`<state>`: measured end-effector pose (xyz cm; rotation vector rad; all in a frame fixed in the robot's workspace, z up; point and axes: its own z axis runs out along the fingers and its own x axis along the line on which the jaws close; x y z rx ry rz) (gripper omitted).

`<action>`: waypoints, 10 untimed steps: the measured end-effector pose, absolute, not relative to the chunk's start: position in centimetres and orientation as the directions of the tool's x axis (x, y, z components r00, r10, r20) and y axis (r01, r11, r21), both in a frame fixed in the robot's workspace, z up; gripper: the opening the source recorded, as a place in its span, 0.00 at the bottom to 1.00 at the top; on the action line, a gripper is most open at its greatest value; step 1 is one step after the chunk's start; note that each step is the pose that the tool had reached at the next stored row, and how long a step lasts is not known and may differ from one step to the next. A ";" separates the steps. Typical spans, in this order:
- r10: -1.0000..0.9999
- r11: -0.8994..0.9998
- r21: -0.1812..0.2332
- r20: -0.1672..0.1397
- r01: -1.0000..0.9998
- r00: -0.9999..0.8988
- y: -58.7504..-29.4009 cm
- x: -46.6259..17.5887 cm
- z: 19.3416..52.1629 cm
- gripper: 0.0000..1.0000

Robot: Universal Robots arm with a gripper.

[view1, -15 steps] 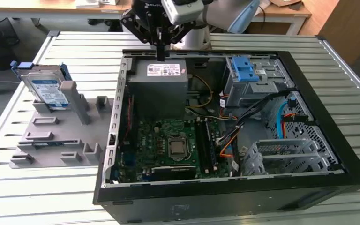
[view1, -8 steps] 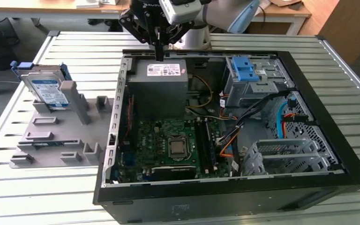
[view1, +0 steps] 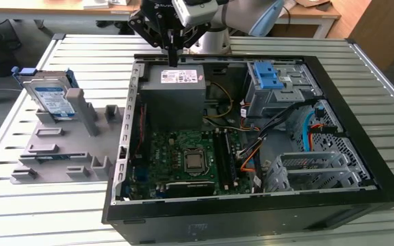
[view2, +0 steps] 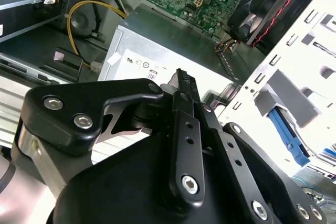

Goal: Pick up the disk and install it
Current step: 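Reach for the disk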

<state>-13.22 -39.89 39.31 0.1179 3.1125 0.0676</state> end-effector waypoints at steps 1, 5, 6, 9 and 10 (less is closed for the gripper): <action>0.076 0.996 0.044 -0.024 0.075 -0.997 -39.9 -13.3 39.3 0.11; 0.076 0.996 0.044 -0.024 0.075 -0.997 -39.9 -13.3 39.3 0.11; 0.076 0.996 0.044 -0.024 0.075 -0.997 -39.9 -13.4 39.3 0.11; 0.076 0.996 0.044 -0.024 0.075 -0.997 -39.9 -13.5 39.3 0.11; 0.076 0.996 0.044 -0.024 0.075 -0.997 -39.9 -13.5 39.3 0.11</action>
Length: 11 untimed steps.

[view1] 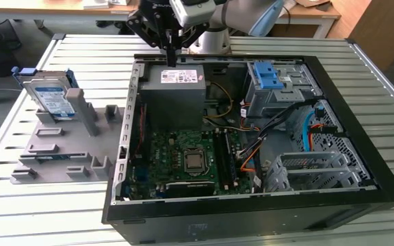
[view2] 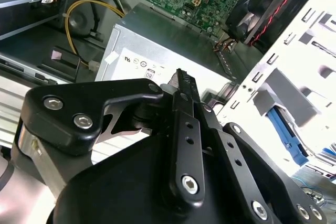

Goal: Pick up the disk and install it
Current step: 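Reach for the disk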

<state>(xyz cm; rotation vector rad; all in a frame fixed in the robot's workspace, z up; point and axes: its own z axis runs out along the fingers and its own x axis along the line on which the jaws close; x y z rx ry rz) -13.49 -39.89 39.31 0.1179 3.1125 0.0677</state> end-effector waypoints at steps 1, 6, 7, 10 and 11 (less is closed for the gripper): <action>0.076 0.996 0.044 -0.024 0.075 -0.997 -39.9 -13.5 39.3 0.11; 0.076 0.996 0.044 -0.024 0.075 -0.997 -39.9 -13.6 39.3 0.11; 0.076 0.996 0.044 -0.024 0.075 -0.997 -39.9 -13.7 39.3 0.11; 0.076 0.996 0.044 -0.024 0.075 -0.997 -39.9 -13.7 39.3 0.11; 0.076 0.996 0.044 -0.024 0.075 -0.997 -39.9 -13.7 39.3 0.11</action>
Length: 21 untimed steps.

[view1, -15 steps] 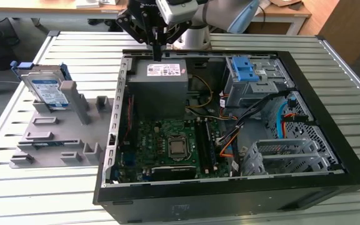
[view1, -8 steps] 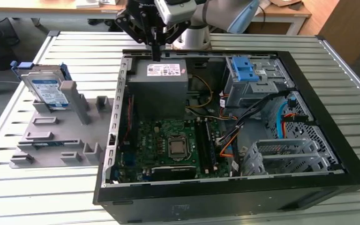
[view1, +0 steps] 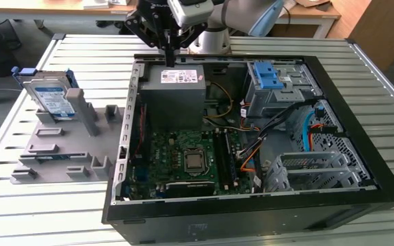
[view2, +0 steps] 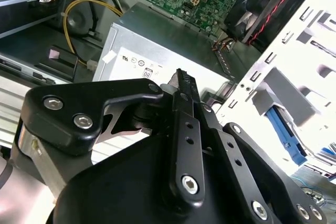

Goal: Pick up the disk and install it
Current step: 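Reach for the disk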

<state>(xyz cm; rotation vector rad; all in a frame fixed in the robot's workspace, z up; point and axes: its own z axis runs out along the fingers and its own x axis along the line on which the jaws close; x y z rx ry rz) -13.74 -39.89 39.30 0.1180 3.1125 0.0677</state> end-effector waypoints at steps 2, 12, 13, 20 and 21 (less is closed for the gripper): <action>0.076 0.996 0.044 -0.024 0.075 -0.997 -39.9 -13.8 39.3 0.11; 0.076 0.996 0.044 -0.024 0.075 -0.997 -39.9 -14.0 39.3 0.11; 0.076 0.996 0.044 -0.024 0.075 -0.997 -39.9 -14.1 39.3 0.11; 0.076 0.996 0.044 -0.024 0.075 -0.997 -39.9 -14.4 39.2 0.11; 0.076 0.996 0.044 -0.024 0.075 -0.997 -39.9 -14.6 39.2 0.11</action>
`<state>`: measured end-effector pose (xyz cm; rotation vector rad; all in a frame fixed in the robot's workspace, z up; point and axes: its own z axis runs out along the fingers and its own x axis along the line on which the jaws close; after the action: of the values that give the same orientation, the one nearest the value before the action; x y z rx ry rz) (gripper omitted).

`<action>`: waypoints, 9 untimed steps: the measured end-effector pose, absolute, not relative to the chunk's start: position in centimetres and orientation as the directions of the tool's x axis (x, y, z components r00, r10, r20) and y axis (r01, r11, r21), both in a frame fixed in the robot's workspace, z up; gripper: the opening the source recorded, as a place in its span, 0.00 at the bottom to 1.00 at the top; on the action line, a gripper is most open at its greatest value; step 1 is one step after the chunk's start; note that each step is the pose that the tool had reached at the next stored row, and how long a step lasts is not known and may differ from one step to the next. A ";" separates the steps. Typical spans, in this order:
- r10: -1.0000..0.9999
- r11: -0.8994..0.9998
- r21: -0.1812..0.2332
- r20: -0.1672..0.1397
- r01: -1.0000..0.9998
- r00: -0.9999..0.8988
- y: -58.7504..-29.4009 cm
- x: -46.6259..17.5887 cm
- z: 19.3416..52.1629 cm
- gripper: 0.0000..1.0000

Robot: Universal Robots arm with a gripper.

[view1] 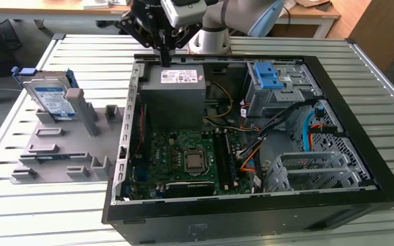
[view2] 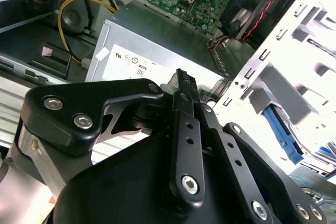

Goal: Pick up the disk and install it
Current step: 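Reach for the disk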

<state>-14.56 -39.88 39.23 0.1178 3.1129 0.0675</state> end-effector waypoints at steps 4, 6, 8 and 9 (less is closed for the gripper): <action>0.076 0.996 0.044 -0.024 0.075 -0.997 -39.9 -14.9 39.2 0.11; 0.076 0.996 0.044 -0.023 0.075 -0.997 -39.9 -15.1 39.2 0.11; 0.076 0.996 0.044 -0.021 0.075 -0.997 -39.9 -15.2 39.2 0.11; 0.076 0.996 0.044 -0.021 0.075 -0.997 -39.9 -15.2 39.2 0.11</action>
<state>-15.24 -39.87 39.17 0.1183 3.1161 0.0676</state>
